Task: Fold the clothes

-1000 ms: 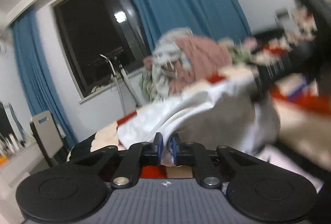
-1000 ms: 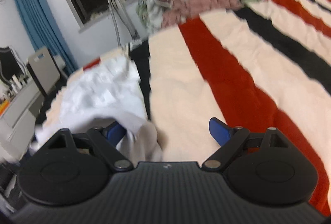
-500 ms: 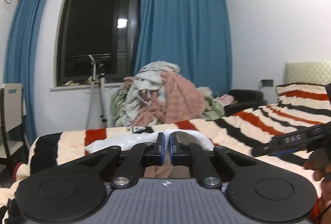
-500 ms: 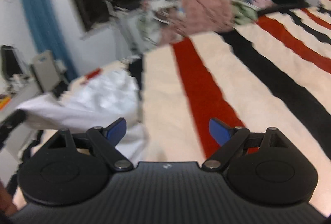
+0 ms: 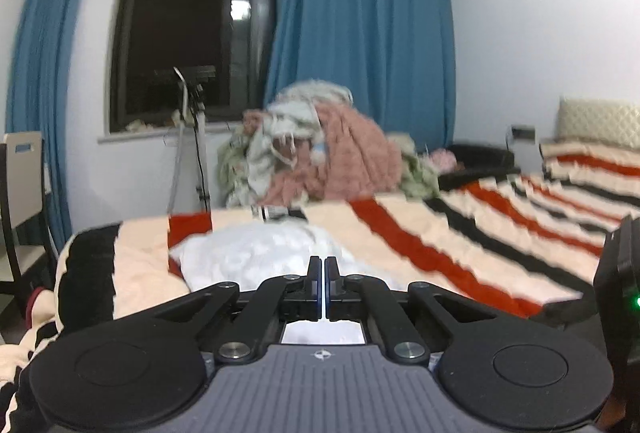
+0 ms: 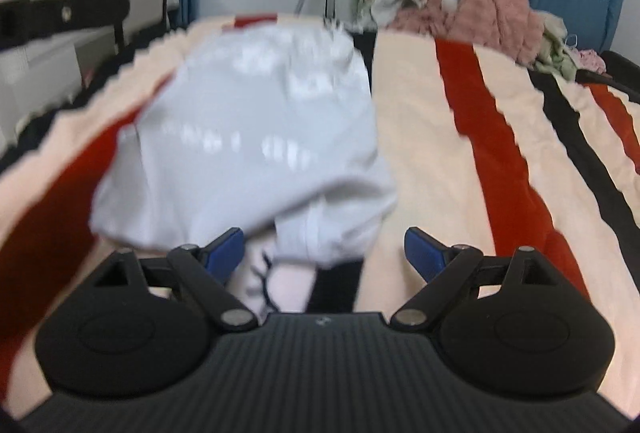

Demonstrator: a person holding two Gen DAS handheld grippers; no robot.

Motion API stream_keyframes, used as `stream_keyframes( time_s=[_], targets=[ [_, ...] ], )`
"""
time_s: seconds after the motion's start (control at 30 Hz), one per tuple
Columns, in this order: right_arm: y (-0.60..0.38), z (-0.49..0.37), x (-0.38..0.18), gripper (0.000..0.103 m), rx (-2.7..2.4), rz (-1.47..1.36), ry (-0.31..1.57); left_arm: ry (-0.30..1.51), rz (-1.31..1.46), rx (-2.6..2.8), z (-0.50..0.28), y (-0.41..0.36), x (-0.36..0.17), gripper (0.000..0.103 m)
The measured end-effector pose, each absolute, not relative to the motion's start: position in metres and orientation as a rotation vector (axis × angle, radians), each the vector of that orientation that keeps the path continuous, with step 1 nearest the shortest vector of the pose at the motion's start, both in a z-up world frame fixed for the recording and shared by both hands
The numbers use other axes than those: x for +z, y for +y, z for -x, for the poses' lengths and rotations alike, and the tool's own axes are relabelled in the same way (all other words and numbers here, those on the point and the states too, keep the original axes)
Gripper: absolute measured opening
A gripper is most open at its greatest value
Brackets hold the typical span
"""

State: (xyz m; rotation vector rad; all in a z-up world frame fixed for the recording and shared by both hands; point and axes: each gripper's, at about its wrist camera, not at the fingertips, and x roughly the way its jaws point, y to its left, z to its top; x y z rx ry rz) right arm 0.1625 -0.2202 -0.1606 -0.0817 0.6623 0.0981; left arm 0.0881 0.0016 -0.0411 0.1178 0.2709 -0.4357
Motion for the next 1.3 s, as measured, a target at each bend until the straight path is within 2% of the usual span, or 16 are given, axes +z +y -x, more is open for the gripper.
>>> stream_keyframes(
  time_s=[0.03,0.13,0.27,0.3,0.33,0.4,0.43,0.47,0.53,0.57,0.6,0.67,0.93,1.13,1.3],
  targets=[
    [-0.223,-0.163,-0.161,0.088,0.076,0.073,0.66,0.293,-0.143,-0.452,-0.087,0.001,-0.044,0.003],
    [-0.231,-0.164,-0.161,0.088,0.01,0.046,0.653,0.361,-0.228,-0.497,-0.078,-0.004,-0.056,0.014],
    [-0.254,-0.165,-0.158,0.088,-0.085,-0.045,0.636,0.459,-0.36,-0.546,-0.063,-0.017,-0.079,0.015],
    [-0.259,-0.165,-0.158,0.088,-0.107,-0.066,0.634,0.469,-0.408,-0.549,-0.059,-0.022,-0.085,0.018],
    [-0.266,-0.166,-0.159,0.088,-0.119,-0.086,0.636,0.466,-0.464,-0.54,-0.056,-0.029,-0.092,0.025],
    [-0.276,-0.168,-0.161,0.088,-0.141,-0.123,0.644,0.449,-0.578,-0.508,-0.051,-0.041,-0.107,0.058],
    [-0.28,-0.17,-0.162,0.088,-0.149,-0.14,0.651,0.437,-0.636,-0.488,-0.049,-0.046,-0.115,0.061],
    [-0.282,-0.17,-0.163,0.088,-0.15,-0.155,0.657,0.428,-0.689,-0.469,-0.049,-0.051,-0.122,0.061],
    [-0.286,-0.172,-0.164,0.088,-0.151,-0.184,0.669,0.429,-0.767,-0.447,-0.052,-0.058,-0.136,0.046],
    [-0.286,-0.172,-0.165,0.088,-0.15,-0.19,0.672,0.434,-0.782,-0.436,-0.057,-0.059,-0.14,0.024],
    [-0.286,-0.172,-0.165,0.088,-0.148,-0.189,0.673,0.439,-0.784,-0.426,-0.062,-0.06,-0.143,0.013],
    [-0.283,-0.173,-0.165,0.088,-0.144,-0.179,0.675,0.448,-0.712,-0.417,-0.075,-0.054,-0.137,0.008],
    [-0.274,-0.174,-0.163,0.088,-0.116,-0.137,0.662,0.547,-0.011,-0.472,-0.172,0.012,-0.047,0.006],
    [-0.262,-0.176,-0.162,0.088,-0.076,-0.063,0.621,0.734,0.22,-0.434,-0.272,0.027,-0.068,0.006],
    [-0.241,-0.172,-0.153,0.088,-0.058,0.043,0.46,0.779,0.276,-0.451,-0.295,0.035,-0.093,0.007]
  ],
)
